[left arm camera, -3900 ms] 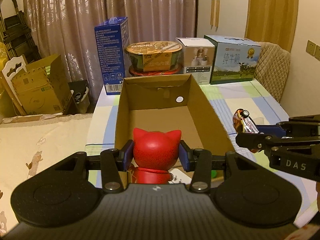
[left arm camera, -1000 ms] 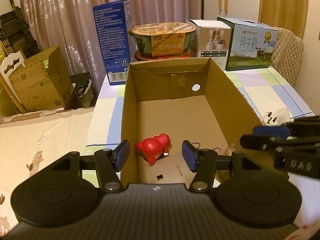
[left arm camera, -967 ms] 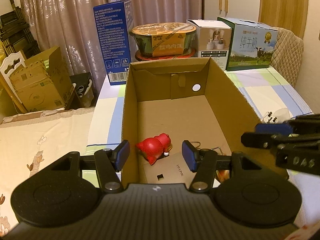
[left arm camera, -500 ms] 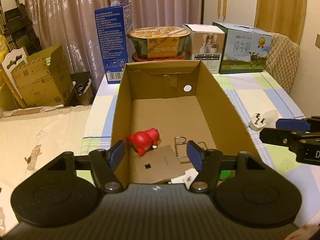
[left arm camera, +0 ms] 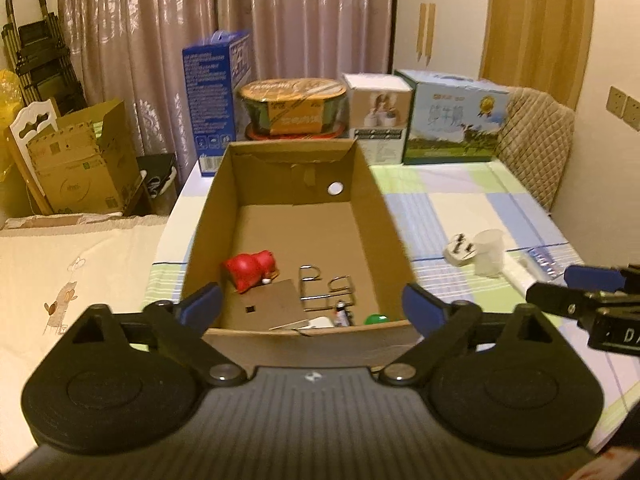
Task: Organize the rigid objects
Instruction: 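Lift both tools up and away from the cardboard box, then move both tools over the table toward the clear cup and blue floss box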
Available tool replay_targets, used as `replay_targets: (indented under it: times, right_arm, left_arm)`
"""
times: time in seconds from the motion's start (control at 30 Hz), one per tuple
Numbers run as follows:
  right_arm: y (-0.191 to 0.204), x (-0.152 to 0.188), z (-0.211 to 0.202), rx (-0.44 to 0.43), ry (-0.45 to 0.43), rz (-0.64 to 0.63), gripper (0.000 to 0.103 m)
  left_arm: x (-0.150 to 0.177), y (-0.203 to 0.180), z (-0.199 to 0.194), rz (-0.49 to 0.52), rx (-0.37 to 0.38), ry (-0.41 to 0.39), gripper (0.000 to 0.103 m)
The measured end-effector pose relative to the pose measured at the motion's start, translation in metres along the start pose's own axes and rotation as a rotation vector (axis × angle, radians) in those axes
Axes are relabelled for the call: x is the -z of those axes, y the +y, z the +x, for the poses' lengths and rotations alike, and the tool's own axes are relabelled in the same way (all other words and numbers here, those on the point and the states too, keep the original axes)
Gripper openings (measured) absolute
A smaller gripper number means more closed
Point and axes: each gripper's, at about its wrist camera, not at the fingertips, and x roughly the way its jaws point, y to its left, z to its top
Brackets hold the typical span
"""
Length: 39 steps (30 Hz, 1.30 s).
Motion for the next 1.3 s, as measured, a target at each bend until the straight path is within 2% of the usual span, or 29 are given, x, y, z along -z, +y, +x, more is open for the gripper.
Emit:
replay_targets:
  times: [0.03,0.27,0.6,0.9,1.3]
  right_arm:
    - [-0.004,0.002,-0.005,0.007,-0.001,0.003,0.066]
    - [-0.039,0.023,-0.044,0.079,0.007,0.026,0.07]
    - [-0.1,0.051,-0.081,0.19,0.007,0.128,0.072]
    - [-0.137,0.061,-0.101,0.257,-0.006,0.172,0.072]
    - [-0.173,0.058,-0.095,0.28,-0.009,0.22,0.072]
  left_arm:
    - [0.001,-0.005,-0.005,-0.003,-0.002,-0.01,0.102]
    - [0.011,-0.035,-0.025,-0.02,0.036,-0.033,0.102]
    - [0.023,-0.083,-0.034,-0.01,0.14,-0.026,0.102]
    - [0.027,-0.125,-0.022,0.032,0.196,0.003,0.102]
    - [0.026,-0.165,0.015,0.087,0.234,0.045,0.102]
